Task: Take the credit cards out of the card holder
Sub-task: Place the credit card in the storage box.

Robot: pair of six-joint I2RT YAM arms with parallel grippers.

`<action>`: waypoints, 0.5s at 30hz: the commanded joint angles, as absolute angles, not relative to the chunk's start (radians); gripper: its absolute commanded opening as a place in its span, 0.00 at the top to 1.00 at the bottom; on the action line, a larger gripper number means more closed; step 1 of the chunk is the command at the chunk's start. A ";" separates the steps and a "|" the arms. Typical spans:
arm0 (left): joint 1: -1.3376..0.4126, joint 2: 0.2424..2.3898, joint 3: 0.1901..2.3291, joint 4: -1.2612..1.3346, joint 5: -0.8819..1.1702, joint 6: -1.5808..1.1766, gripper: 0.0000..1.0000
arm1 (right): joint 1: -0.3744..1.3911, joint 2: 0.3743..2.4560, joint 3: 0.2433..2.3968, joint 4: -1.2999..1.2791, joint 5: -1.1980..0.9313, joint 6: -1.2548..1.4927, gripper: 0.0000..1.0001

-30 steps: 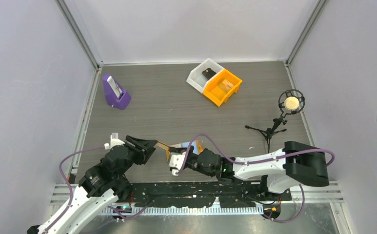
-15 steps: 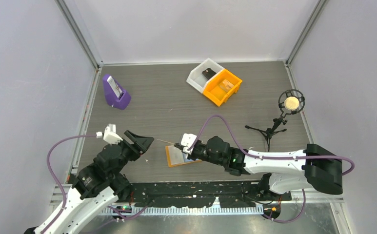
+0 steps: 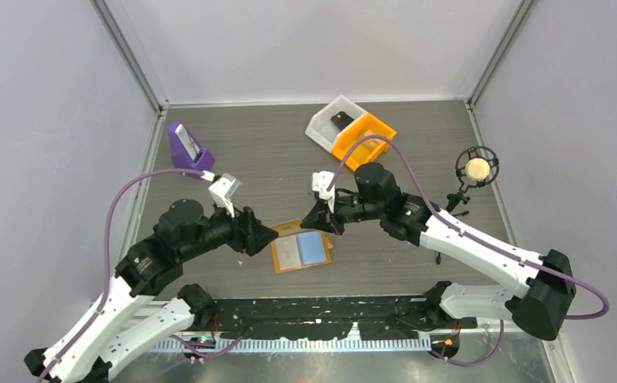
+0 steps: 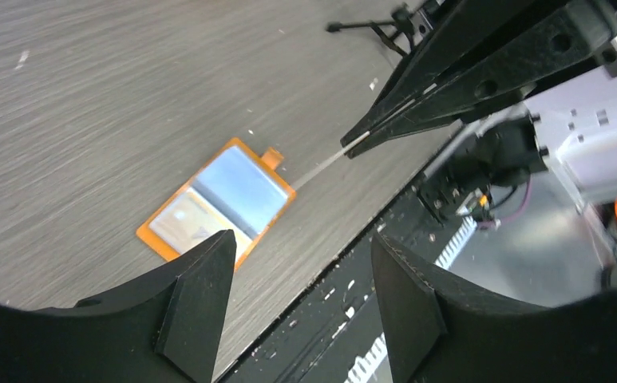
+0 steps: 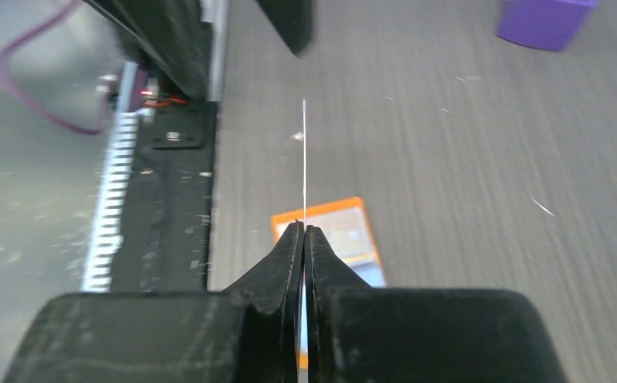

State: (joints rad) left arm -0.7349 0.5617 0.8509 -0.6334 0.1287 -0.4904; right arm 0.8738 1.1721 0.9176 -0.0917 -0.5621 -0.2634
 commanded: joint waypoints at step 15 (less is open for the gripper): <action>-0.735 0.761 0.971 -0.602 0.509 -0.314 0.46 | 0.859 1.253 1.160 -0.488 -1.001 -0.304 0.95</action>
